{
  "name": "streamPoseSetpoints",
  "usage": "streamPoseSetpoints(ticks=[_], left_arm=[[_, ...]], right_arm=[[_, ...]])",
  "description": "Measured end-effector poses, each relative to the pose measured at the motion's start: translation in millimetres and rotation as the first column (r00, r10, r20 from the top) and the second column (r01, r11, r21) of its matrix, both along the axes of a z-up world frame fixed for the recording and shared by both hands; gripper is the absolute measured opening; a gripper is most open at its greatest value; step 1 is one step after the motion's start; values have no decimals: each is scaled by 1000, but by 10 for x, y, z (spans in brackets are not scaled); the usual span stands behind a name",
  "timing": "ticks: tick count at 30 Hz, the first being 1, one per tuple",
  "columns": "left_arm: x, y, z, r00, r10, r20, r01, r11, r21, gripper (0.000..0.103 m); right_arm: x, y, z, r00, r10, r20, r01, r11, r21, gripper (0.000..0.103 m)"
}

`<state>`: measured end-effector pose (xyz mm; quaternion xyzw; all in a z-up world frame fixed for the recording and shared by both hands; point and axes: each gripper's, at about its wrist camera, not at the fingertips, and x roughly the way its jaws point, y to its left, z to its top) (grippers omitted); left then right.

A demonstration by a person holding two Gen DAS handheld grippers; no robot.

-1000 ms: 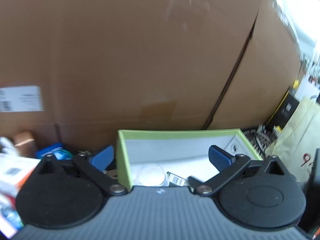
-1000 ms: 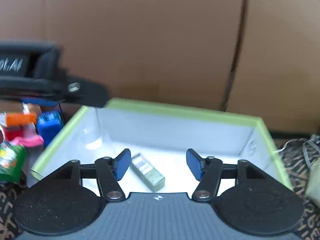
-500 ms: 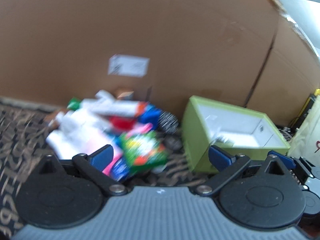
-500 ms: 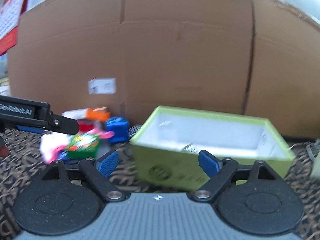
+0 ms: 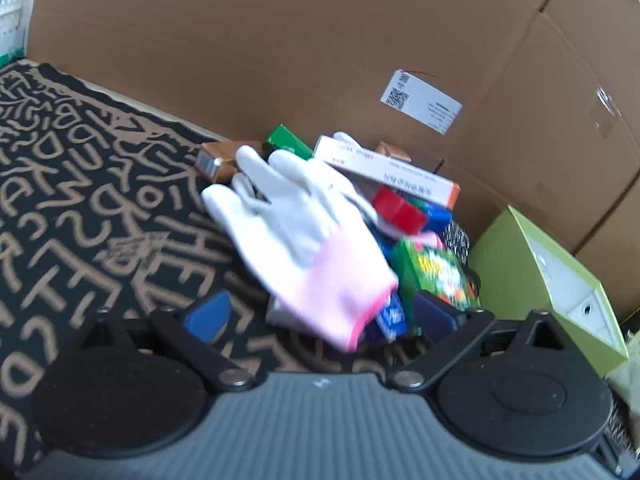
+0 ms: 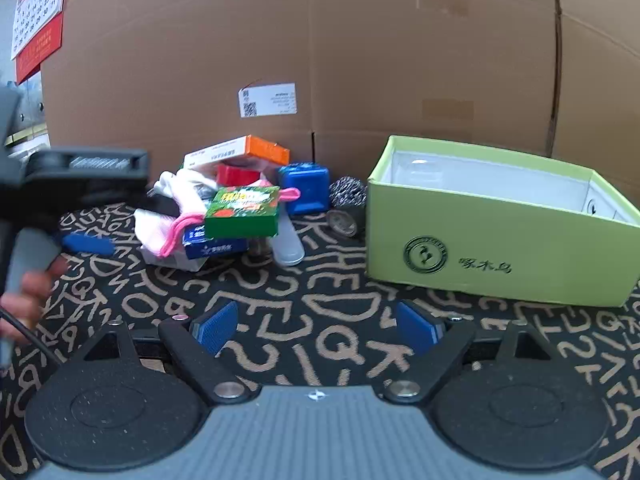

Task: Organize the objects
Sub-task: 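Grasp the white glove with pink cuff with the left tool while the right tool grasps the green floral box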

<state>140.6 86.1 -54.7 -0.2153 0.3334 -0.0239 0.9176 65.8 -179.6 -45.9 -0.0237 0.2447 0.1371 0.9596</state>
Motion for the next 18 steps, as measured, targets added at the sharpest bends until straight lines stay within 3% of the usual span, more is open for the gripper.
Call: streamPoseSetpoints(ticks=[3, 5, 7, 8, 9, 10, 13, 18], left_arm=[[180, -60, 16, 1000, -24, 8, 23, 999, 26, 97], [281, -79, 0, 999, -33, 2, 33, 999, 34, 90], [368, -72, -38, 997, -68, -22, 68, 997, 37, 59], [379, -51, -48, 996, -88, -18, 89, 995, 41, 57], [358, -16, -39, 995, -99, -7, 99, 994, 40, 43], [314, 32, -9, 994, -113, 8, 113, 993, 33, 18], [108, 177, 89, 981, -195, -2, 195, 981, -7, 13], [-354, 298, 30, 950, -306, -64, 311, 945, 101, 13]], right_arm=[[-9, 55, 8, 1000, 2, 6, -2, 1000, -12, 89], [-22, 81, 24, 1000, 7, 15, -7, 1000, -17, 89], [-21, 108, 40, 1000, 15, 21, -15, 1000, -22, 89], [-15, 124, 48, 1000, 18, 21, -18, 1000, -25, 89], [-3, 146, 54, 999, 24, 23, -23, 999, -28, 89], [16, 171, 59, 999, 31, 23, -30, 999, -30, 89], [127, 280, 77, 998, 60, 17, -60, 998, -25, 87], [430, 518, 108, 993, 104, 49, -102, 994, -50, 85]])
